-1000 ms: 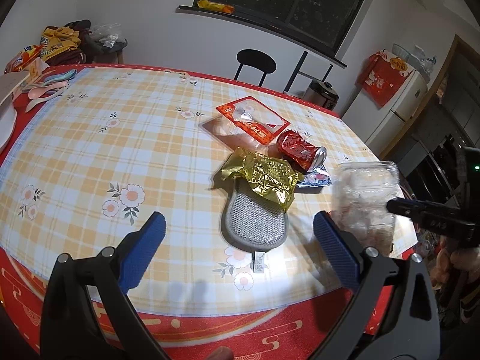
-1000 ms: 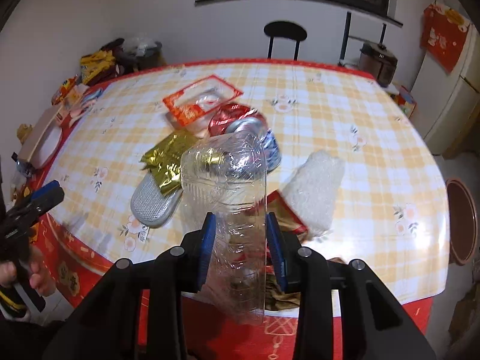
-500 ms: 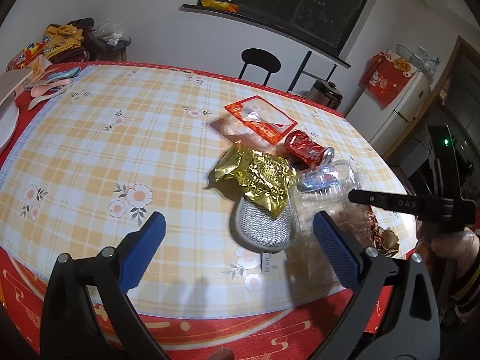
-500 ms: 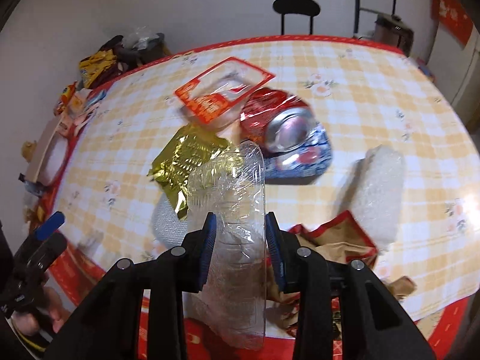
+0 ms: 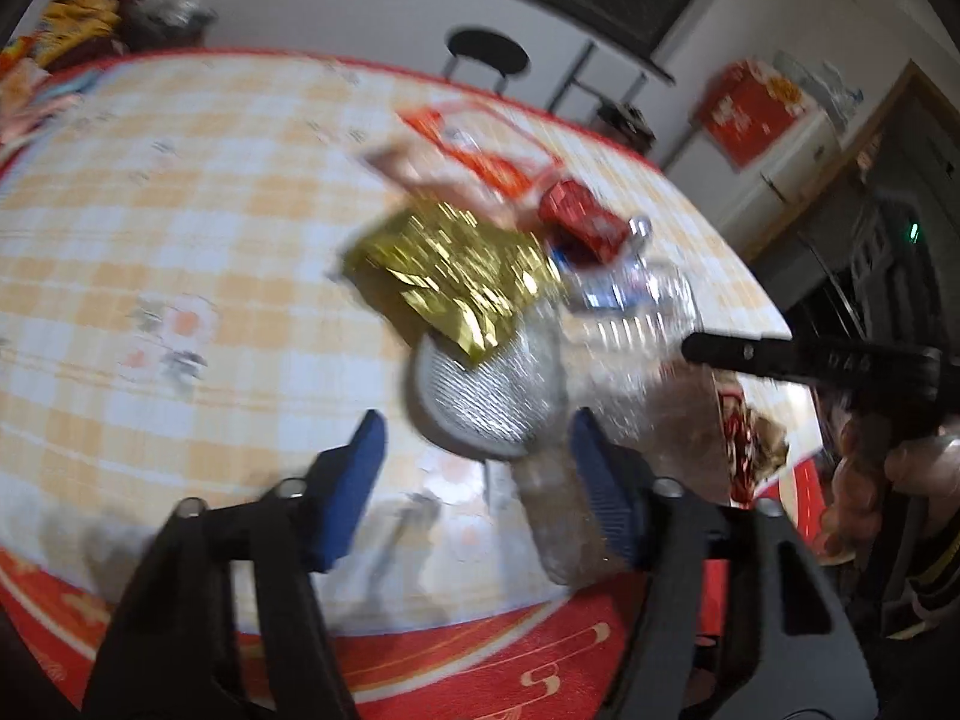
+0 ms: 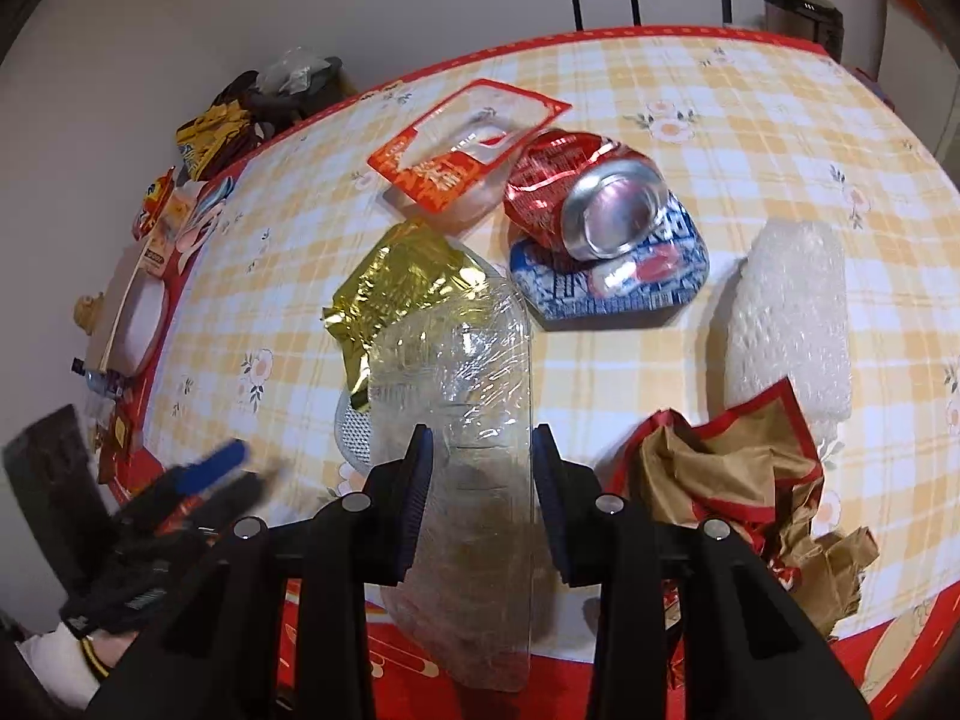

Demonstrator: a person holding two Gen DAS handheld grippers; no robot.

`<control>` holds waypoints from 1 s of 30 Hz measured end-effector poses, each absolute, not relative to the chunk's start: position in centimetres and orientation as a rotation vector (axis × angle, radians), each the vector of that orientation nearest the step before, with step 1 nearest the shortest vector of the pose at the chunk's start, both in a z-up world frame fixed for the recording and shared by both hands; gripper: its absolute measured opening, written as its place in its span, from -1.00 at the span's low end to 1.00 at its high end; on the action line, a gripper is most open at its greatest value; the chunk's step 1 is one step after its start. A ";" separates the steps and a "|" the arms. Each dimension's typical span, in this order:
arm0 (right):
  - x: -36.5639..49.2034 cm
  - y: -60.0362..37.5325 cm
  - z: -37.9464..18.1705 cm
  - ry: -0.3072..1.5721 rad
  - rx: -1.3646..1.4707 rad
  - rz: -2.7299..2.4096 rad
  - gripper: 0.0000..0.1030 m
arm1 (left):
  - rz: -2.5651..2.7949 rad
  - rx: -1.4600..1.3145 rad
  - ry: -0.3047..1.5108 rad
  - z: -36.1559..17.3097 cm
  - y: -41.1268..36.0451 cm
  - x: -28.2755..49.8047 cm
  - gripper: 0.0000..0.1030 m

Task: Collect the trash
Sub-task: 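Grasp the clear plastic tray with the left tool while the right tool holds the bottle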

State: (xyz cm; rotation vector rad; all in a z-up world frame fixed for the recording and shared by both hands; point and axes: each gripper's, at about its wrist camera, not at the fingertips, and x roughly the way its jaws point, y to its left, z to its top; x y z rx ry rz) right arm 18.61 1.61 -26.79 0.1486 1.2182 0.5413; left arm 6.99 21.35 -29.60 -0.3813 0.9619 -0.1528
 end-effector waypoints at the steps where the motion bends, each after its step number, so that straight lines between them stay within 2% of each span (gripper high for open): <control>1: 18.6 1.4 -27.0 1.223 0.159 0.539 -0.32 | -0.172 -0.374 0.976 -30.0 20.7 7.3 0.06; 7: 18.8 1.0 -27.5 1.235 0.179 0.536 -0.32 | -0.251 -0.295 1.028 -31.6 17.0 9.5 0.01; 10: 18.9 1.0 -27.6 1.241 0.178 0.531 -0.28 | -0.259 -0.286 1.033 -31.8 16.5 10.0 0.05; 19: 19.0 1.2 -28.6 1.265 0.189 0.572 -0.02 | -0.262 -0.301 1.042 -32.2 17.3 9.9 0.07; 27: 19.4 1.4 -30.9 1.305 0.220 0.597 -0.01 | -0.248 -0.327 1.047 -32.7 17.8 9.6 0.10; 30: 19.7 1.6 -31.9 1.321 0.236 0.620 0.06 | -0.240 -0.331 1.051 -32.9 18.0 9.5 0.10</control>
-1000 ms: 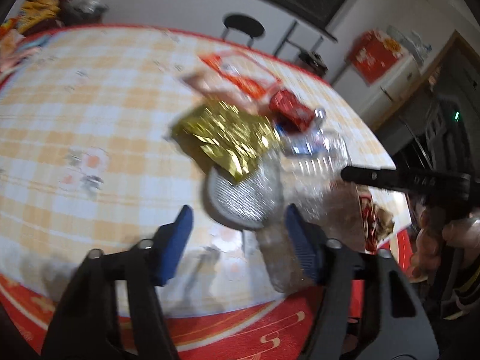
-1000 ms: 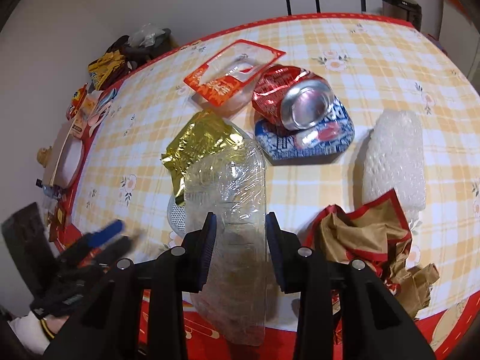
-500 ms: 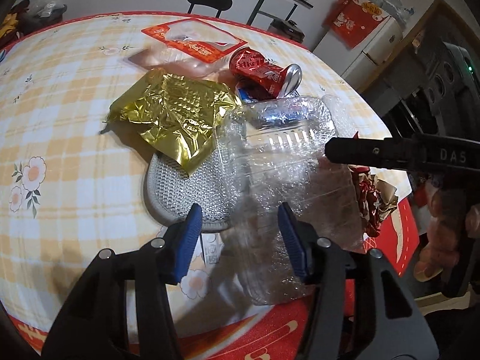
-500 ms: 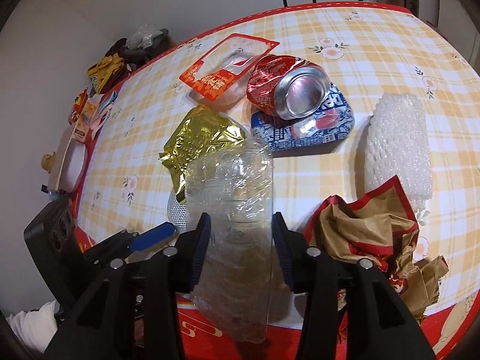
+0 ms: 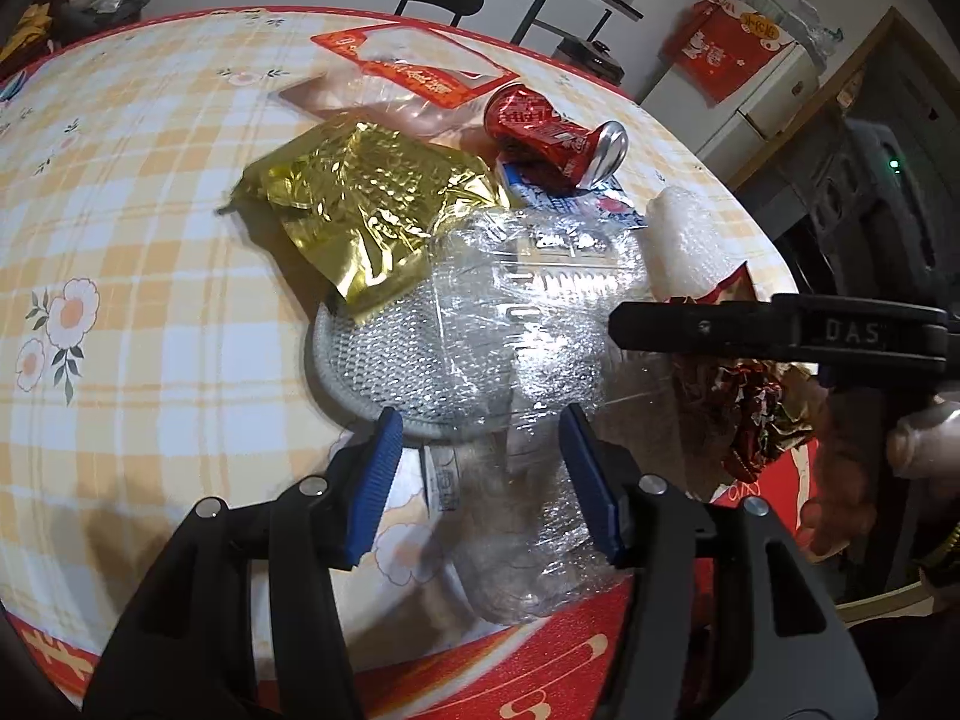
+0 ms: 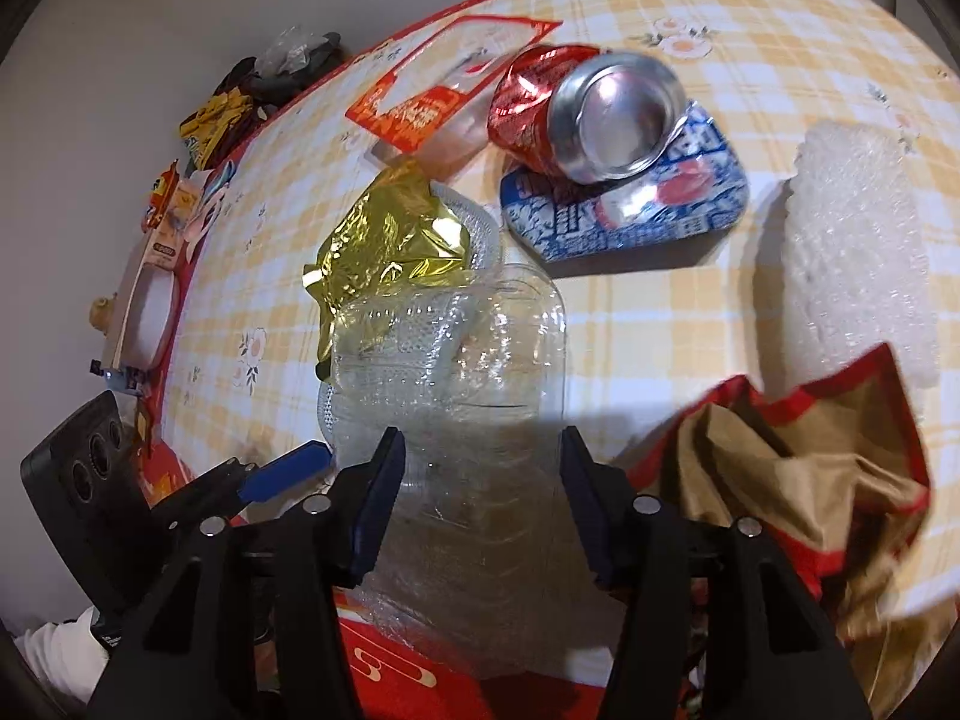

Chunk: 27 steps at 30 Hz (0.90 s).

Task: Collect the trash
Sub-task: 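Grasp the clear plastic tray with the left tool while the right tool holds the bottle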

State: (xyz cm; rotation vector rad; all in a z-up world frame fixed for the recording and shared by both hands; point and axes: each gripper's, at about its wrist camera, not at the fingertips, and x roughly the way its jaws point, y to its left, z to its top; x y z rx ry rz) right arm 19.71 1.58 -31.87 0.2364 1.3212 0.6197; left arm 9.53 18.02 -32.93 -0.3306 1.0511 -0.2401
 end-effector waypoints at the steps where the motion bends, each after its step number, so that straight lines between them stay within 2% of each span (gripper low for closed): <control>1: 19.8 1.7 -32.1 1.322 0.240 0.627 0.07 | -0.238 -0.335 1.052 -33.0 18.1 9.5 0.10; 6: 19.7 3.2 -32.5 1.317 0.204 0.662 0.26 | -0.238 -0.370 1.054 -33.2 18.6 9.5 0.06; 8: 19.6 3.6 -32.0 1.320 0.194 0.659 0.26 | -0.245 -0.378 1.053 -33.1 18.7 9.4 -0.06; 9: 19.7 3.5 -31.6 1.317 0.208 0.662 0.25 | -0.255 -0.383 1.051 -33.0 18.7 9.4 -0.18; 12: 19.7 2.8 -29.8 1.293 0.261 0.683 0.16 | -0.281 -0.383 1.037 -32.2 18.5 9.5 -0.36; 15: 19.8 1.9 -28.0 1.256 0.290 0.700 0.07 | -0.305 -0.397 1.032 -31.9 18.3 9.8 -0.41; 21: 19.6 0.4 -24.3 1.191 0.381 0.770 -0.21 | -0.356 -0.367 1.039 -31.6 16.7 10.9 -0.42; 27: 19.4 0.6 -25.9 1.231 0.322 0.727 -0.24 | -0.369 -0.343 1.069 -32.5 15.3 11.4 -0.42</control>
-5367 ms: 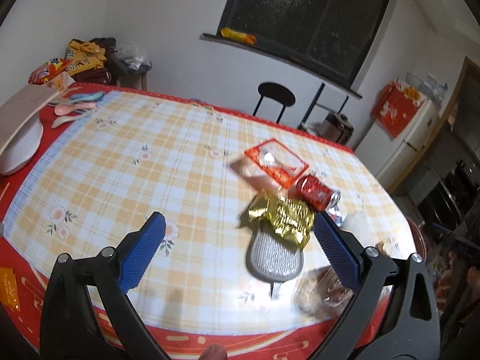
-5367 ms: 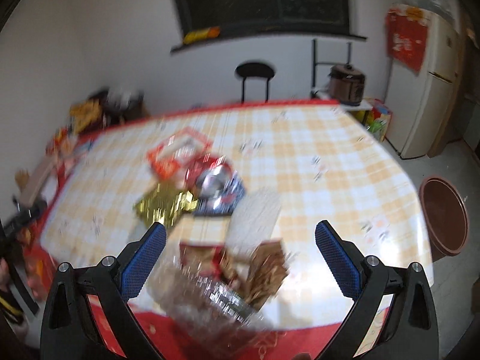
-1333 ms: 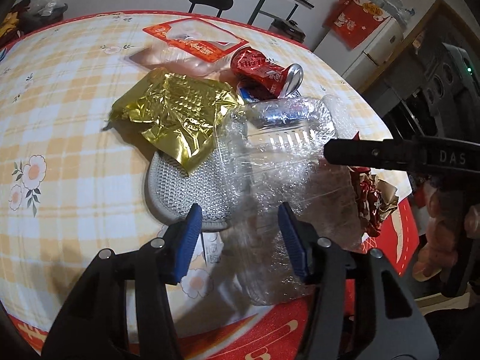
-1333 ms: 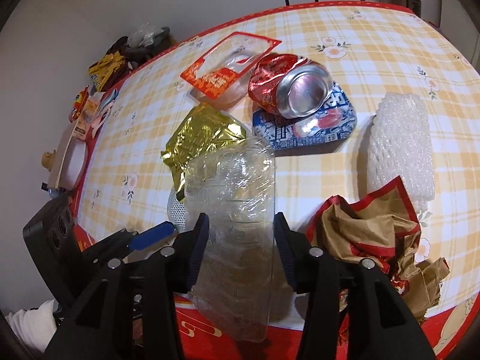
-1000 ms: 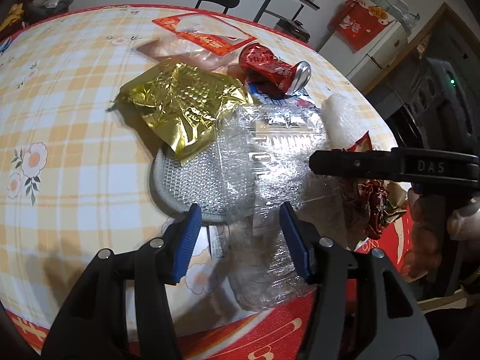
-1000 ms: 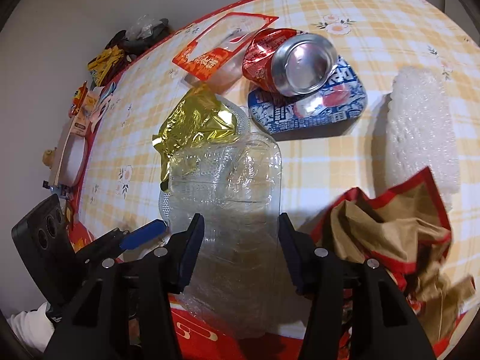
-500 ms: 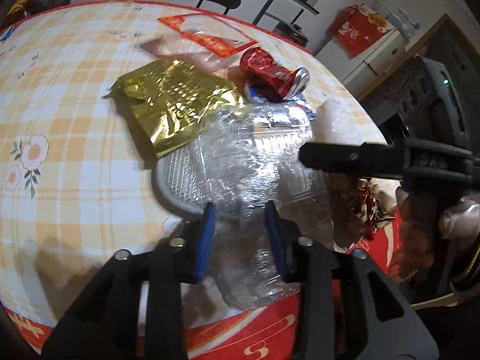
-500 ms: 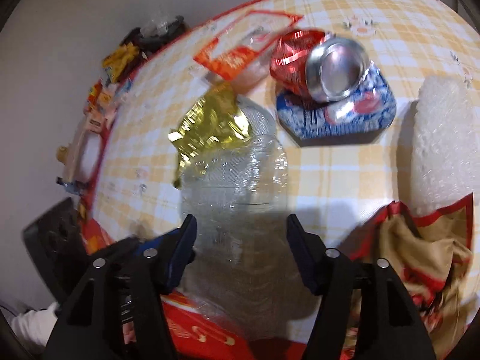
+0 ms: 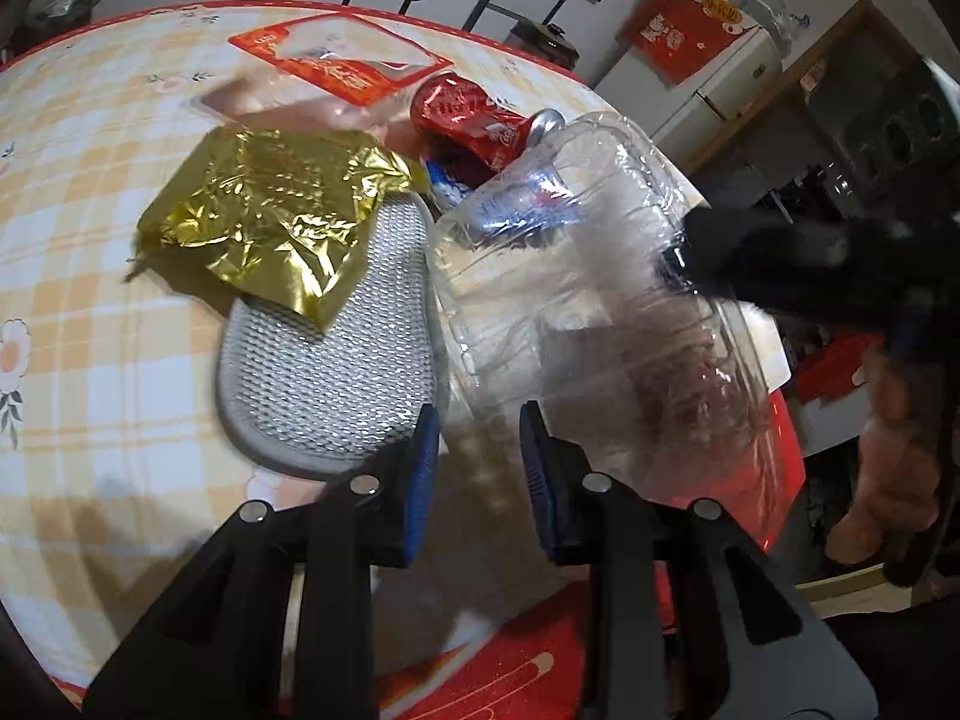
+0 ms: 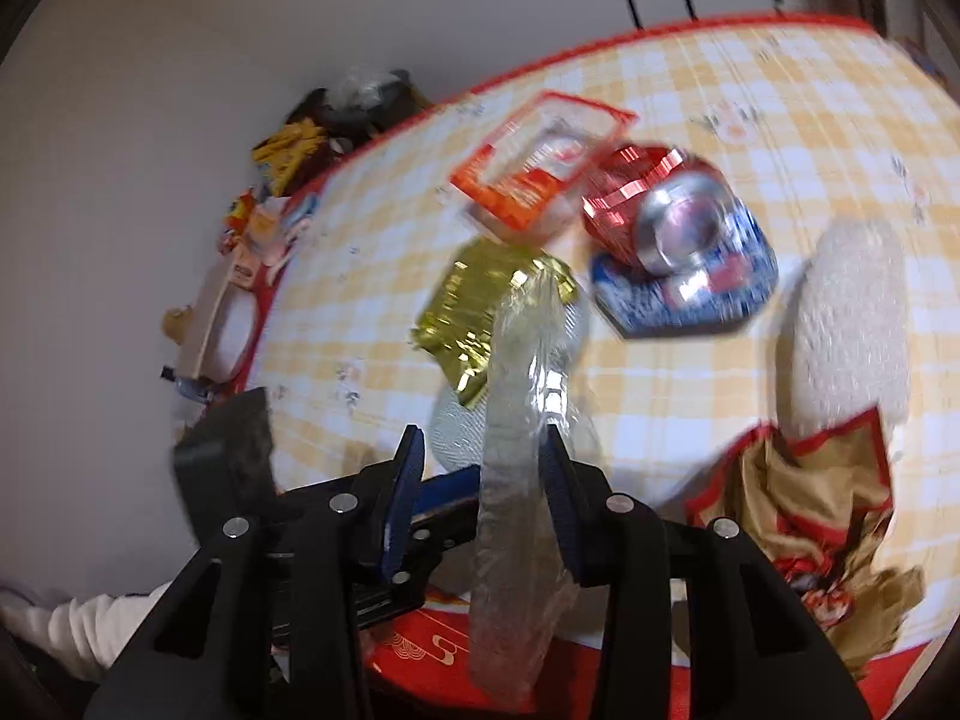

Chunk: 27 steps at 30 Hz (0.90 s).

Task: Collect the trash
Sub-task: 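Grasp the clear plastic tray with the left tool while the right tool holds the bottle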

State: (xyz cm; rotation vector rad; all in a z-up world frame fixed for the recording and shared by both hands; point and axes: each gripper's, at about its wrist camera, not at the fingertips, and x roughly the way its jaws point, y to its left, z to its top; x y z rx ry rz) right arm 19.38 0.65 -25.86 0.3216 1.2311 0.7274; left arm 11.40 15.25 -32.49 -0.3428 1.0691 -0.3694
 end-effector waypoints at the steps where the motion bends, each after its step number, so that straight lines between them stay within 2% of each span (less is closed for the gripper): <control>1: 19.2 0.4 -26.2 1.235 0.330 0.720 -0.29 | -0.371 -0.338 1.070 -32.5 15.1 11.4 -0.42; 2: 19.1 0.3 -26.6 1.240 0.337 0.715 -0.31 | -0.372 -0.334 1.071 -32.5 15.0 11.4 -0.42; 4: 19.2 0.0 -27.1 1.252 0.335 0.703 -0.54 | -0.369 -0.332 1.075 -32.6 15.0 11.4 -0.42; 7: 19.2 -0.1 -27.5 1.262 0.319 0.681 -0.60 | -0.351 -0.338 1.072 -32.7 15.5 11.3 -0.40; 9: 19.1 -0.1 -27.2 1.251 0.321 0.680 -0.65 | -0.325 -0.356 1.060 -32.5 16.5 11.2 -0.35; 12: 19.1 -0.4 -26.3 1.218 0.308 0.672 -0.75 | -0.279 -0.375 1.039 -31.9 18.3 11.2 -0.15; 16: 19.0 -1.5 -24.9 1.162 0.324 0.658 -0.75 | -0.209 -0.441 1.008 -31.1 21.5 11.6 0.04; 22: 19.3 -2.3 -24.7 1.139 0.343 0.636 -0.75 | -0.108 -0.719 1.021 -32.6 26.4 14.1 0.03; 27: 19.5 -2.5 -25.3 1.148 0.350 0.622 -0.75 | -0.056 -0.803 1.024 -33.5 27.4 16.1 0.03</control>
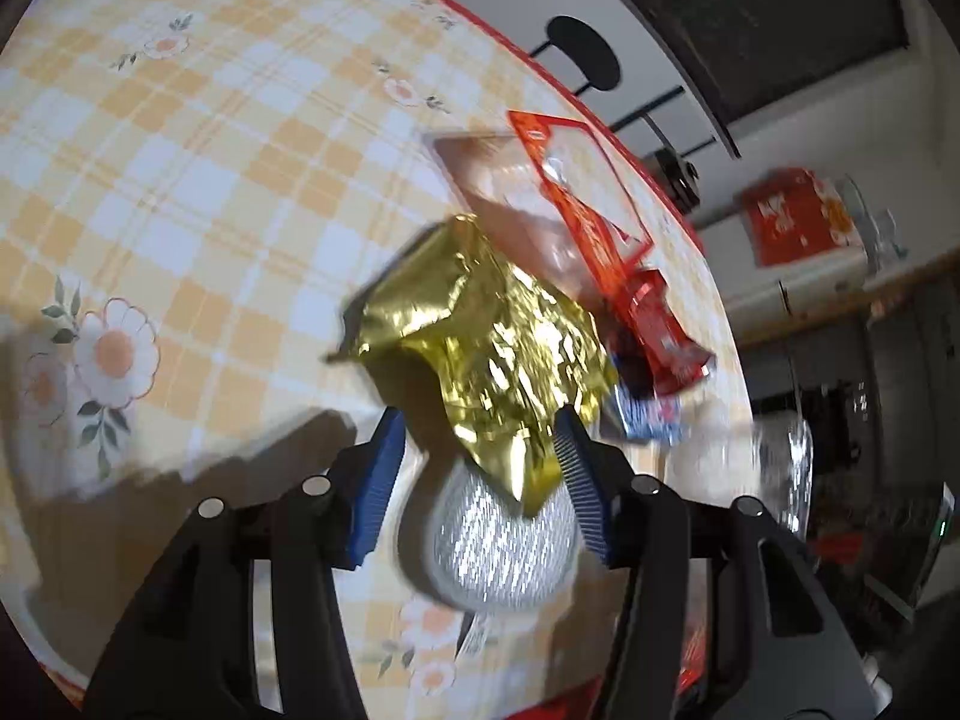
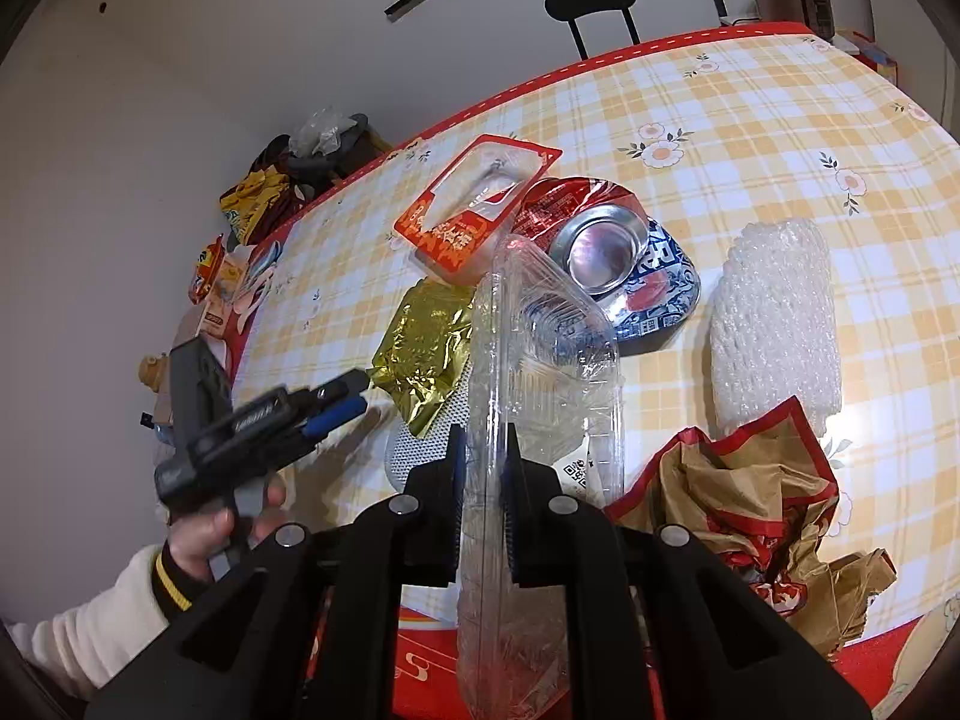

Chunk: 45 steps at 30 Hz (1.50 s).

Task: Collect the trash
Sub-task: 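Grasp the clear plastic tray with the left tool while the right tool holds the bottle, then lift the gold foil wrapper with the left tool while the right tool carries the clear container toward the bucket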

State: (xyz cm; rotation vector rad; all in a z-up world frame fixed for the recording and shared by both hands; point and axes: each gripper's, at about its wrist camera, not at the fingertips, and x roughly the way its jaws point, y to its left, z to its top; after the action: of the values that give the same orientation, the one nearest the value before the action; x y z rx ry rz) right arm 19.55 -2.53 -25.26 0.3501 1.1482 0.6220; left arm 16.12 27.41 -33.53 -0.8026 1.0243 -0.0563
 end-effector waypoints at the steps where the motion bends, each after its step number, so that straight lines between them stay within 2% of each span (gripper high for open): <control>1: 19.6 -2.5 -25.3 1.147 0.346 0.620 -0.75 | -0.044 -0.826 1.031 -33.9 27.6 16.6 0.03; 11: 19.9 -2.5 -25.1 1.146 0.303 0.610 -0.75 | -0.006 -0.913 1.008 -35.1 26.9 18.7 0.07; 18: 20.3 -2.8 -25.0 1.143 0.298 0.590 -0.75 | 0.056 -0.836 1.005 -35.2 25.5 19.6 0.08; 20: 20.4 -2.9 -25.0 1.143 0.296 0.588 -0.75 | 0.058 -0.844 1.011 -35.3 25.4 19.8 -0.17; 23: 20.5 -2.9 -24.8 1.137 0.297 0.583 -0.75 | 0.062 -0.840 1.000 -35.1 25.6 19.5 -0.23; 45: 19.8 -4.5 -21.9 1.010 0.381 0.562 -0.75 | 0.049 -0.610 0.853 -24.6 26.7 9.1 -0.27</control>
State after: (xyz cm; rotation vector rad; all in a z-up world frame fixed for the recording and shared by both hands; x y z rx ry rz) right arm 19.84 -4.53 -21.91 0.3806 1.0100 0.5622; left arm 9.11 26.73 -24.63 -0.6105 0.8533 0.0494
